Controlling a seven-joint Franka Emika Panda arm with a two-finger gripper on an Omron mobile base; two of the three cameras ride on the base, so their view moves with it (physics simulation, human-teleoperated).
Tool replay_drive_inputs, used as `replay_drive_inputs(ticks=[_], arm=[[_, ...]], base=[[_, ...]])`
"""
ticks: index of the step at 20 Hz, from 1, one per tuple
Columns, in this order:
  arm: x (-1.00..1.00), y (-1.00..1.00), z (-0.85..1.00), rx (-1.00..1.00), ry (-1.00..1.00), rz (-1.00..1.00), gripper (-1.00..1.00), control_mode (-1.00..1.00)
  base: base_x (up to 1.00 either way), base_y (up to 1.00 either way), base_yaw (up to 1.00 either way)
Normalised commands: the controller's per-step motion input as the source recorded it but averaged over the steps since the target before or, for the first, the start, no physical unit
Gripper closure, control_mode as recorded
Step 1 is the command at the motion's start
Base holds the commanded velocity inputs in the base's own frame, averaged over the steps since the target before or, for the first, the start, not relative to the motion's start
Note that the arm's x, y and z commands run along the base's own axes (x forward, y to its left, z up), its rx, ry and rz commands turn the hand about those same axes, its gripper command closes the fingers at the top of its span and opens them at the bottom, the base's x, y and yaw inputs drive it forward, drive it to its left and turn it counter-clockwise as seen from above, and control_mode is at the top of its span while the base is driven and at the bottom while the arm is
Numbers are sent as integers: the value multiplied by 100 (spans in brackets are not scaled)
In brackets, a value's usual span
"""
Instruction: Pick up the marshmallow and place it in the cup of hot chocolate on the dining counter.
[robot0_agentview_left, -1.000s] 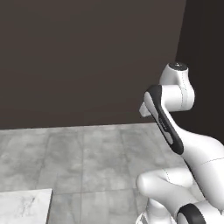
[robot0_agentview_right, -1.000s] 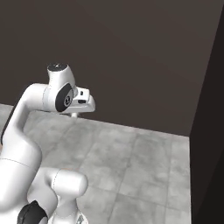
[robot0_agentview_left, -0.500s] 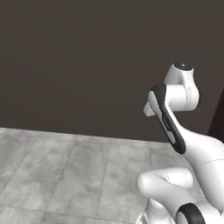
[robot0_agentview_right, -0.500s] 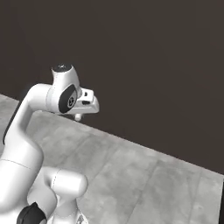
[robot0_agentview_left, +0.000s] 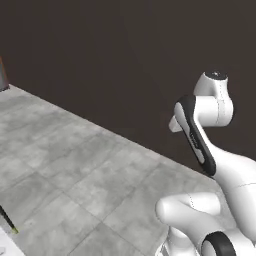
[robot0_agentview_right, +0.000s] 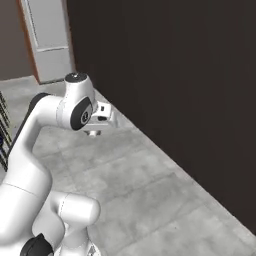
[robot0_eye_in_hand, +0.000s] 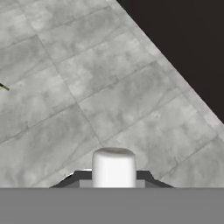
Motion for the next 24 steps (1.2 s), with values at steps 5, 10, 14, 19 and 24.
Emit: replay_drive_inputs(ticks=[5, 10, 14, 19, 24], arm=[[0, 0, 0, 0, 0, 0, 100, 100], [0, 0, 0, 0, 0, 0, 100, 100], [0, 0, 0, 0, 0, 0, 100, 100], [0, 0, 0, 0, 0, 0, 100, 100], [0, 0, 0, 0, 0, 0, 100, 100]], base=[[76, 0, 87], [73, 0, 88], [82, -34, 72], [68, -94, 50], [68, -98, 50]])
